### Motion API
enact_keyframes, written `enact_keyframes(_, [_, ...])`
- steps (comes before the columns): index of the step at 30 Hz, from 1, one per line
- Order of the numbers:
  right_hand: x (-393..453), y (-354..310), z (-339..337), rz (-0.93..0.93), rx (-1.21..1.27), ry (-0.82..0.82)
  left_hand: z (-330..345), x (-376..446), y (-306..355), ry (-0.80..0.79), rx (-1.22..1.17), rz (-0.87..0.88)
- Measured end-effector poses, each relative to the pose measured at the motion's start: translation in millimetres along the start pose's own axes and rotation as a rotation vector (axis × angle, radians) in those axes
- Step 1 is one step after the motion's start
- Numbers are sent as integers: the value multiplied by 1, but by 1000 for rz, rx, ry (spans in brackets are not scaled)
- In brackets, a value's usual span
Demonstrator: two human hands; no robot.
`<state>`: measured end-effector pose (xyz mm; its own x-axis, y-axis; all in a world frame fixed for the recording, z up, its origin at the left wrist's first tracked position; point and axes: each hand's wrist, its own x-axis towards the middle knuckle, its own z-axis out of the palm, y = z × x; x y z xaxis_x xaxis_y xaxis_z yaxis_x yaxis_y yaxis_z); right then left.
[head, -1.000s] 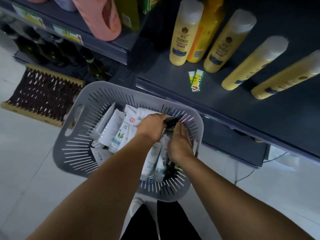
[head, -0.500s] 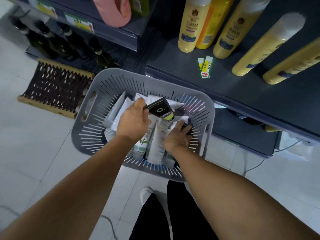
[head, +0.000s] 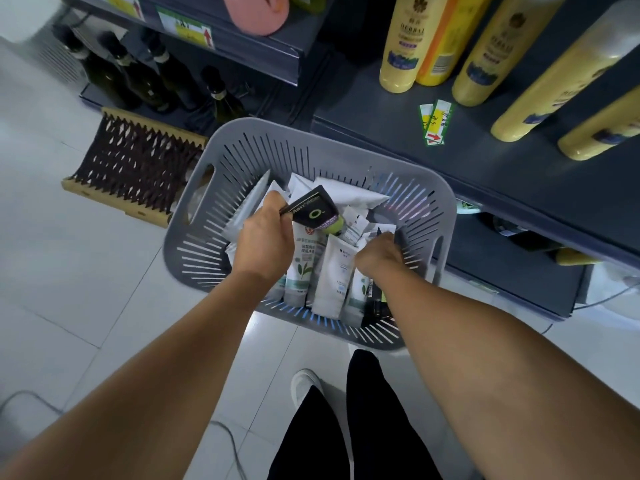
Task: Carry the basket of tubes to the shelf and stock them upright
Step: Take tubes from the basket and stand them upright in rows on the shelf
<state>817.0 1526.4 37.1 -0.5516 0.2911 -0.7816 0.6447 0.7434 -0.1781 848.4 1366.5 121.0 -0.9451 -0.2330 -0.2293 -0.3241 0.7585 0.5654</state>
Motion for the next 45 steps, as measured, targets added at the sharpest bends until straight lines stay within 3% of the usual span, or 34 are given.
enact_keyframes(5, [-1,1,-10,-94,60,76,0,-2,1,6,-3,-30])
enact_keyframes(10, [-21,-10,-28,-283,285,115,-10,-7,11,0,-30,-27])
enact_keyframes(17, [-80,-30,-80,-449,487,124,-55,-16,42,69,-64,41])
enact_keyframes(21, [-126,-26,-116,-546,587,248,-87,-27,69,94,-92,147])
enact_keyframes(31, [-242,18,-227,-769,763,540,-142,-72,183,184,-217,500])
enact_keyframes(38, [-299,89,-315,-775,837,803,-154,-99,285,223,-262,692])
enact_keyframes(45, [-323,166,-401,-761,932,1003,-133,-130,401,161,-341,882])
